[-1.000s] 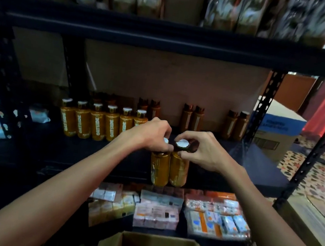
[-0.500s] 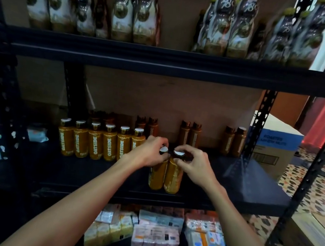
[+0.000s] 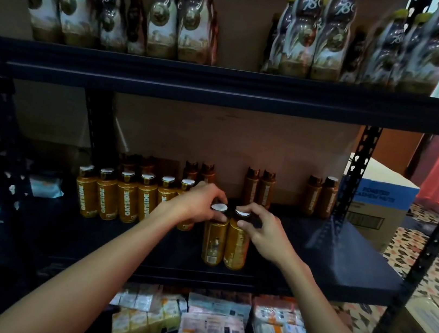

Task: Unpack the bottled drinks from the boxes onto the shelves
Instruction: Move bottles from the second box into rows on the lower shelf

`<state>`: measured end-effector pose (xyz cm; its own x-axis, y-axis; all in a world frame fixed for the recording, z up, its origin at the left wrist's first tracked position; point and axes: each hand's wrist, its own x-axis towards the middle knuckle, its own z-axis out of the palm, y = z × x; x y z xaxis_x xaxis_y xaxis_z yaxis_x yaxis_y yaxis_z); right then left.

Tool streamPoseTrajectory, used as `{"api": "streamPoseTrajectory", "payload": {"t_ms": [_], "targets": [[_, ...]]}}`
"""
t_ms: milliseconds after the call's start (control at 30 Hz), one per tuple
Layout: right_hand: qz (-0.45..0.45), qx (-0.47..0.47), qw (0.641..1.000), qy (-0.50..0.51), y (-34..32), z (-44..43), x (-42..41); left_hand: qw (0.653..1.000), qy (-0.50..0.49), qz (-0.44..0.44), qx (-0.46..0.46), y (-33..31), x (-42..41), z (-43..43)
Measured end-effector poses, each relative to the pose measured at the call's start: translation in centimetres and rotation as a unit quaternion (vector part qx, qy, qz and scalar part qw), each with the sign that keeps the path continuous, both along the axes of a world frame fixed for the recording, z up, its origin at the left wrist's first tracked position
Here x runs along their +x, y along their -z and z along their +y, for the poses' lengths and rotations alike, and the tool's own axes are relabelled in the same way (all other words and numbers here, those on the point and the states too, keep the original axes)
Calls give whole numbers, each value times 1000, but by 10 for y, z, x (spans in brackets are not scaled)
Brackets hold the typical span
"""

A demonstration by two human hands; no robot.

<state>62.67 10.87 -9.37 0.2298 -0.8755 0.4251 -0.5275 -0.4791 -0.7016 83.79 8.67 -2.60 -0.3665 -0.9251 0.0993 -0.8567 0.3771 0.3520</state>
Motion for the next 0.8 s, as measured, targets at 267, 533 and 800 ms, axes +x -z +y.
{"api": "streamPoseTrajectory", "payload": {"t_ms": [267, 533, 800], "targets": [[-72, -16, 997, -5, 15, 0, 5, 997, 48, -49, 23, -6, 1, -1], [-79, -26, 997, -3, 17, 1, 6, 998, 35, -57, 22, -11, -6, 3], [-81, -23, 996, 10, 15, 6, 11, 999, -22, -34, 16, -10, -7, 0]]}}
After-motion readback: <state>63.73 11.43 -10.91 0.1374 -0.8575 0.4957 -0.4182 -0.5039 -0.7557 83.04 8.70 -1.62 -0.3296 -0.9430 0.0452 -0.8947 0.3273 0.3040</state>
